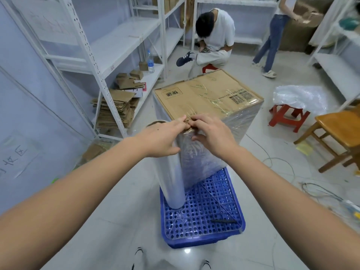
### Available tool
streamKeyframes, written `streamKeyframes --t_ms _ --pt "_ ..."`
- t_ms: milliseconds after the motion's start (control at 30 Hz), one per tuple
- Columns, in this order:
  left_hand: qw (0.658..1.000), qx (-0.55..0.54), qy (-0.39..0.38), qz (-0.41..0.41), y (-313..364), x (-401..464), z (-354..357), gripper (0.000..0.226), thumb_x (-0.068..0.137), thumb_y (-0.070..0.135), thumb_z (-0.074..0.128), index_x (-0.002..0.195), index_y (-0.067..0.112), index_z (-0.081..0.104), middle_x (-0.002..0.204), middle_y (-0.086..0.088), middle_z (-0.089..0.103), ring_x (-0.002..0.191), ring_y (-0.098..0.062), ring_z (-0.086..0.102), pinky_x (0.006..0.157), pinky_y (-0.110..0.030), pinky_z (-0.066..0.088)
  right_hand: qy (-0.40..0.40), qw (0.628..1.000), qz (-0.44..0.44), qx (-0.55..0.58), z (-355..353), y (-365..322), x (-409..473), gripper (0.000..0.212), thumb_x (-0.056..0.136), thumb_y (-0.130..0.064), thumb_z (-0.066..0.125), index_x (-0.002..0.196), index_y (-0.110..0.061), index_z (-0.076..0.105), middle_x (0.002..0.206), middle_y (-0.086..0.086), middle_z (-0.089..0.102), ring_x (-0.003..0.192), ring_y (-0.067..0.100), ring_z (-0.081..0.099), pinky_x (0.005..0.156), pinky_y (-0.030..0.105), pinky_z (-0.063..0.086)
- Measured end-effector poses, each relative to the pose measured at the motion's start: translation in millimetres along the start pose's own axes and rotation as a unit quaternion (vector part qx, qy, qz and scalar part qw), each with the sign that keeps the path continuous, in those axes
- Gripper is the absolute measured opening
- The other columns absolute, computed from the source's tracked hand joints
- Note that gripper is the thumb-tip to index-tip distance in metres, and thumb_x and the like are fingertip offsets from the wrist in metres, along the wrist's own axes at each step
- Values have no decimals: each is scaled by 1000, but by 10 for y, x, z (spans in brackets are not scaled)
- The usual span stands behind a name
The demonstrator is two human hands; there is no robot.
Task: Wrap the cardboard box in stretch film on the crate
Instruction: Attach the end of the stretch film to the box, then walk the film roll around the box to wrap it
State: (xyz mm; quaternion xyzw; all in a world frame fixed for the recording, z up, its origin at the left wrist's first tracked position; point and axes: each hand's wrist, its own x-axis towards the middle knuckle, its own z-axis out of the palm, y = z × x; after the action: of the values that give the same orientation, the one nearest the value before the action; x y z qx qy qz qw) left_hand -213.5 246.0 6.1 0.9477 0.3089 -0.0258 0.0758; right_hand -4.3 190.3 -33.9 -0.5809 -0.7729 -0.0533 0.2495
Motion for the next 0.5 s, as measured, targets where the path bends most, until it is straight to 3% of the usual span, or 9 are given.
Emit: streamKeyframes --t_ms 100,167,233,300,367,433,500 --pt "996 28 9 80 -236 -118 -105 94 88 51 75 162 30 20 173 10 -3 137 -20 49 100 -33 45 -20 999 33 -13 -28 -46 20 41 77 -26 81 113 -14 68 131 1 61 114 27 57 88 37 46" --pt "988 45 75 129 -421 -224 -116 92 79 60 79 152 24 35 167 -1 22 127 -25 54 96 -38 47 -39 997 53 -34 -44 -114 51 41 79 -27 79 115 -15 65 134 -1 58 117 26 53 89 39 49" --pt "977 43 106 177 -595 -310 -69 75 72 65 82 123 20 50 134 -3 48 104 -25 57 86 -39 46 -65 992 85 -65 -85 -221 89 42 81 -28 76 118 -16 59 134 -1 54 118 25 50 87 39 48" --pt "963 92 104 232 -730 -344 31 62 72 65 81 97 24 42 101 7 49 90 -20 56 89 -38 44 -95 984 109 -104 -115 -361 131 55 80 -30 77 127 -17 50 134 1 49 116 25 48 87 37 44" --pt "950 127 74 276 -809 -342 70 59 78 59 80 92 27 33 84 9 50 84 -20 60 94 -37 44 -125 974 120 -145 -106 -511 147 85 71 -35 84 141 -22 37 138 4 42 116 24 46 92 38 44" --pt "955 119 20 272 -842 -308 14 50 87 54 74 95 25 34 88 2 61 89 -24 60 80 -35 42 -131 964 130 -191 -24 -610 131 101 68 -39 85 149 -25 27 143 8 36 118 25 43 99 39 40" --pt "954 121 -6 273 -847 -268 -41 47 91 55 69 98 23 36 92 -3 64 90 -27 58 74 -35 42 -106 962 150 -204 74 -642 103 96 73 -37 83 150 -27 28 147 9 35 123 27 42 104 39 36"
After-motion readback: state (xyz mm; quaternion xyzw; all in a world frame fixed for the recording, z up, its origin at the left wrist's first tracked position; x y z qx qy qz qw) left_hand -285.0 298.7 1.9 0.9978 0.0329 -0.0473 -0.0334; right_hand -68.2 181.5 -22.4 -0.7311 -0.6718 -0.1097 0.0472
